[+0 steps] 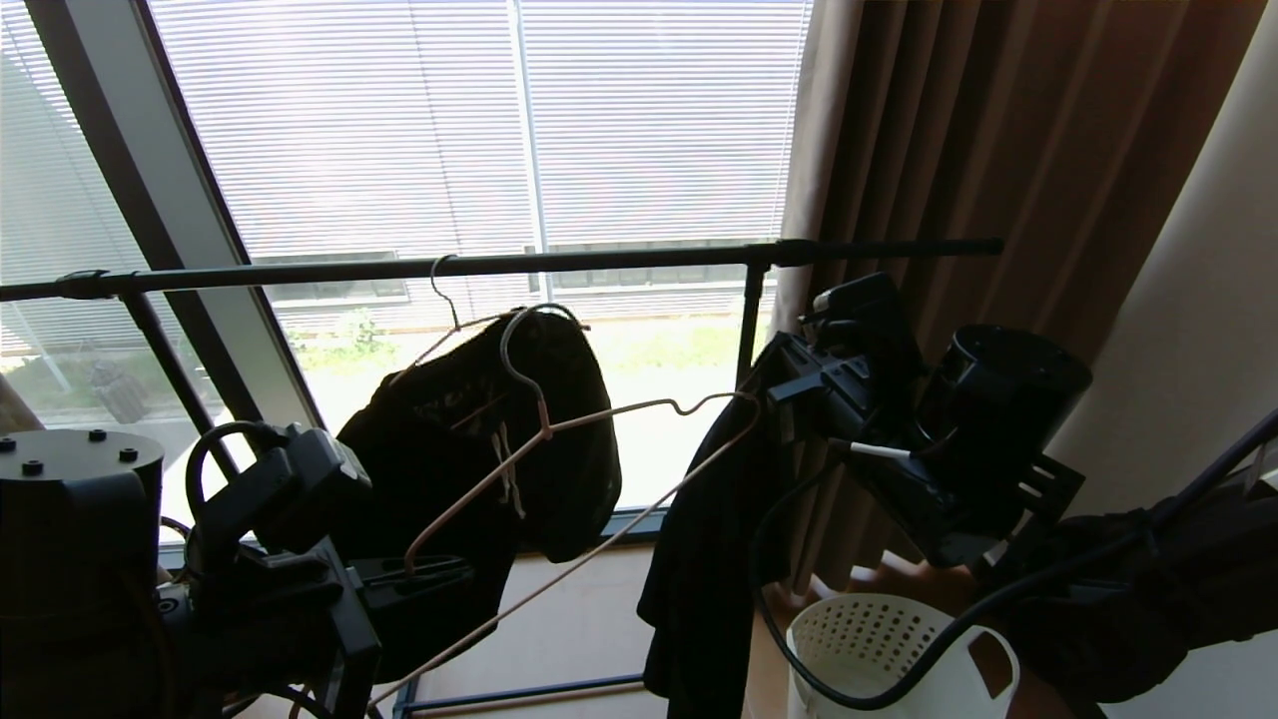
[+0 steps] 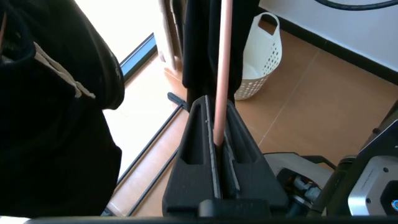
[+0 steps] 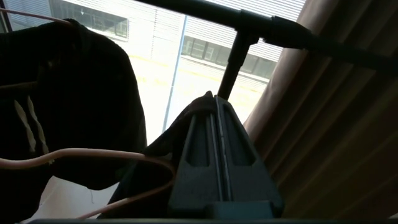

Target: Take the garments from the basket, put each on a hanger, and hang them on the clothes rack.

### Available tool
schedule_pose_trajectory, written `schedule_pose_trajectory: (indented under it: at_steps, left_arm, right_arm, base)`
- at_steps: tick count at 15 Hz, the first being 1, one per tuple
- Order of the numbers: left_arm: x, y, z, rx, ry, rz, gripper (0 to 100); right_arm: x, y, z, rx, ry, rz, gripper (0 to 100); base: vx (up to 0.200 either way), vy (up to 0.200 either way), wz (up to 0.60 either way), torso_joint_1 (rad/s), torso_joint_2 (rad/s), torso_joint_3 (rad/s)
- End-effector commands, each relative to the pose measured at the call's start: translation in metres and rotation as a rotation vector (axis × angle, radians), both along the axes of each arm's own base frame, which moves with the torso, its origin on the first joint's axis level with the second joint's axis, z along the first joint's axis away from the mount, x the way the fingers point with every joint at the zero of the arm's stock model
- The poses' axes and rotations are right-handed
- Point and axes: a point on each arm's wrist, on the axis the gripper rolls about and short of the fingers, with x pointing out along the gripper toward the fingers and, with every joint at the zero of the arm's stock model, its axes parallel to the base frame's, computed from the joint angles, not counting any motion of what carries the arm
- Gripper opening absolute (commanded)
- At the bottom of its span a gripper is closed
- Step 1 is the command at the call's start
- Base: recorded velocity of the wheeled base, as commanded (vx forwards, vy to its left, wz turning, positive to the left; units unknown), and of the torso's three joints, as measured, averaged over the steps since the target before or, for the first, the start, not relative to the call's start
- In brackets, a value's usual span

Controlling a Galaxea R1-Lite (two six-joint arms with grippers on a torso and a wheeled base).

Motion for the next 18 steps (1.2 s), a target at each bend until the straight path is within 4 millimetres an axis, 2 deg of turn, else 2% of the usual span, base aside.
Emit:
schedule_pose_trajectory:
  at_steps: [1, 6, 11, 18]
  left_arm:
    - [0.002, 0.001, -0.002, 0.004, 0.008, 0.009, 0]
    - [-0.002, 0.002, -0.006, 0.01, 0.021, 0.001, 0]
    - [-0.001, -0.006, 0.001, -0.004, -0.008, -0.039, 0]
    - [-0.007, -0.009, 0.002, -0.008, -0.01, -0.064, 0]
  right_arm:
    - [0.0, 0.0, 0.001, 0.002, -0.003, 0.0, 0]
    - [0.003, -0.002, 0.002, 0.005, -0.008, -0.012, 0]
    - [0.004, -0.002, 0.0, 0.002, -0.003, -0.012, 0]
    - [0.008, -0.004, 0.003, 0.01, -0.011, -0.023, 0]
  base:
    - [0.0, 0.0, 0.0, 0.0, 0.0, 0.0]
    - [0.0, 0.0, 0.0, 0.0, 0.0, 0.0]
    - [0.0, 0.0, 0.0, 0.0, 0.0, 0.0]
    - [0.0, 0.0, 0.0, 0.0, 0.0, 0.0]
